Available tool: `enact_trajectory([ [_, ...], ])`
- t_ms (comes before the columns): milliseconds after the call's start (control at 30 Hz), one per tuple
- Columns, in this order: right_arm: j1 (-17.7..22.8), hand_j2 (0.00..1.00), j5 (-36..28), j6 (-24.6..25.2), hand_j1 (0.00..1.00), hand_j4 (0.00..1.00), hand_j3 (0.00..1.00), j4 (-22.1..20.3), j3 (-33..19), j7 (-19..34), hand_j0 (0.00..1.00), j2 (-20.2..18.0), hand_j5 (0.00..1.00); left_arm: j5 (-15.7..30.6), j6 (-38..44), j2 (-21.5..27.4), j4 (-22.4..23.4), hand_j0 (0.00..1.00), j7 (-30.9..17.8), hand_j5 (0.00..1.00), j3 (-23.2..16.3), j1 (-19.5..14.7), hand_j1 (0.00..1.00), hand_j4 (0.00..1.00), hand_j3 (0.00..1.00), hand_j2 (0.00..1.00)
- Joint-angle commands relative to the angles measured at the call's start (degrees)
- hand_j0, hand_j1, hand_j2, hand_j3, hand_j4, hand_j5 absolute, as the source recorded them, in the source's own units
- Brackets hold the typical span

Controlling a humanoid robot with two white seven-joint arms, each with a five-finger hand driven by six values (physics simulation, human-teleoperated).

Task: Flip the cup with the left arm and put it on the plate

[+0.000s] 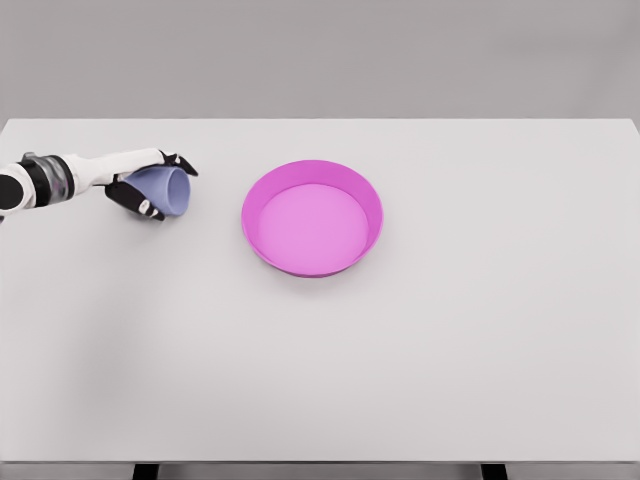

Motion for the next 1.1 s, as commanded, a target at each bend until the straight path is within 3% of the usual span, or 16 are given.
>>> enact_trajectory([
  [0, 0.0, 1.0, 0.0, 0.0, 1.0, 1.0, 1.0, 0.0, 0.0, 0.0, 1.0, 0.0, 1.0, 1.2, 0.0, 0.0, -0.1, 0.57, 0.1, 0.57, 0.1, 0.0, 0.57, 0.57, 0.57, 0.57],
  [100, 0.0, 1.0, 0.0, 0.0, 1.0, 1.0, 1.0, 0.0, 0.1, 0.0, 1.0, 0.0, 1.0, 3.3, -0.4, 0.0, -0.4, 0.55, 0.2, 0.55, 0.3, 0.0, 0.55, 0.55, 0.55, 0.55],
  [267, 0.0, 1.0, 0.0, 0.0, 1.0, 1.0, 1.0, 0.0, 0.0, 0.0, 1.0, 0.0, 1.0, 12.8, -9.2, 0.6, -10.3, 0.53, 0.5, 0.53, 2.5, 0.8, 0.53, 0.53, 0.53, 0.53],
  [433, 0.0, 1.0, 0.0, 0.0, 1.0, 1.0, 1.0, -0.1, 0.0, 0.0, 1.0, 0.0, 1.0, 20.0, -12.0, 0.6, -15.7, 0.53, 0.8, 0.53, 3.6, 1.8, 0.53, 0.53, 0.53, 0.53],
  [667, -0.1, 1.0, 0.0, 0.0, 1.0, 1.0, 1.0, -0.1, 0.0, 0.0, 1.0, 0.0, 1.0, 41.2, -11.9, -0.8, -23.1, 0.51, 1.2, 0.51, 3.9, 3.7, 0.51, 0.51, 0.51, 0.51],
  [733, 0.0, 1.0, -0.1, 0.0, 1.0, 1.0, 1.0, -0.1, 0.0, 0.0, 1.0, 0.0, 1.0, 44.3, -11.8, -1.2, -23.2, 0.51, 1.3, 0.51, 5.9, 4.8, 0.51, 0.51, 0.51, 0.51],
  [900, 0.0, 1.0, 0.0, 0.0, 1.0, 1.0, 1.0, -0.1, 0.1, 0.0, 1.0, 0.0, 1.0, 51.3, -11.5, -7.3, -22.9, 0.51, 2.9, 0.51, 5.5, 6.9, 0.51, 0.51, 0.51, 0.51],
  [1067, 0.0, 1.0, 0.0, 0.0, 1.0, 1.0, 1.0, -0.1, 0.0, 0.0, 1.0, 0.0, 1.0, 53.2, -9.3, -14.9, -15.4, 0.51, 3.6, 0.51, 5.3, 9.8, 0.51, 0.51, 0.51, 0.51],
])
